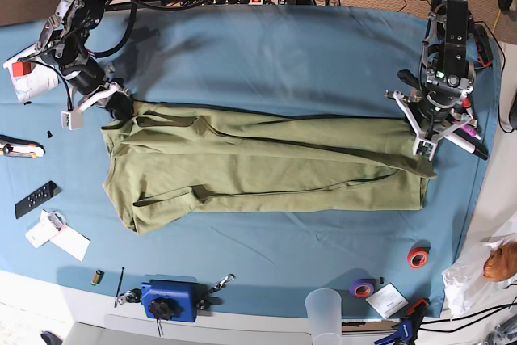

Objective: Layout the t-shirt on the table in an organized manner, then fold the t-shirt properly
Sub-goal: 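Regrasp the shirt corners with both grippers and pull them apart, then move the right gripper along the shirt to its hem corner, then move the left gripper to the shirt's hem edge and grasp it, then reposition the right gripper onto the shirt's hem corner and grasp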

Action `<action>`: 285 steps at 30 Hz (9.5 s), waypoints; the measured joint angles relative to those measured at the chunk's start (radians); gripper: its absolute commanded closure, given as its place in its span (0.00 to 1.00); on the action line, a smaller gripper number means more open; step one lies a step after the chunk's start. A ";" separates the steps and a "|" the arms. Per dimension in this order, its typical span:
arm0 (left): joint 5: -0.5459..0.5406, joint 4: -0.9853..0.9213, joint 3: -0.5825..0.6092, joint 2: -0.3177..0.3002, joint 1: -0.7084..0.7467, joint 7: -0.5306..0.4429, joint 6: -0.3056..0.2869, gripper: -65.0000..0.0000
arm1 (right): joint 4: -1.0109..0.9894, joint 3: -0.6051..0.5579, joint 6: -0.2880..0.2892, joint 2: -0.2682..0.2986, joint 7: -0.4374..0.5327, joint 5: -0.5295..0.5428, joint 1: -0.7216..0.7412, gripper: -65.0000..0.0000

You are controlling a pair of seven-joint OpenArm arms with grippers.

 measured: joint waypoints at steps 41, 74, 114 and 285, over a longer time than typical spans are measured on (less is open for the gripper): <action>0.030 0.217 0.005 0.002 0.065 0.291 0.103 1.00 | 0.073 0.100 0.000 0.073 -0.174 0.079 -0.048 1.00; 0.080 0.217 0.005 -0.005 0.080 0.284 0.103 0.69 | 0.073 0.106 0.000 0.073 -0.299 0.080 -0.008 0.81; -0.010 0.173 0.005 -0.026 -0.084 0.061 -0.035 0.62 | 0.073 -0.113 0.000 0.177 -0.097 -0.122 0.277 0.72; -0.018 -0.026 0.250 -0.098 -0.296 0.032 -0.051 1.00 | -0.105 -0.304 -0.225 0.126 0.008 -0.213 0.383 0.64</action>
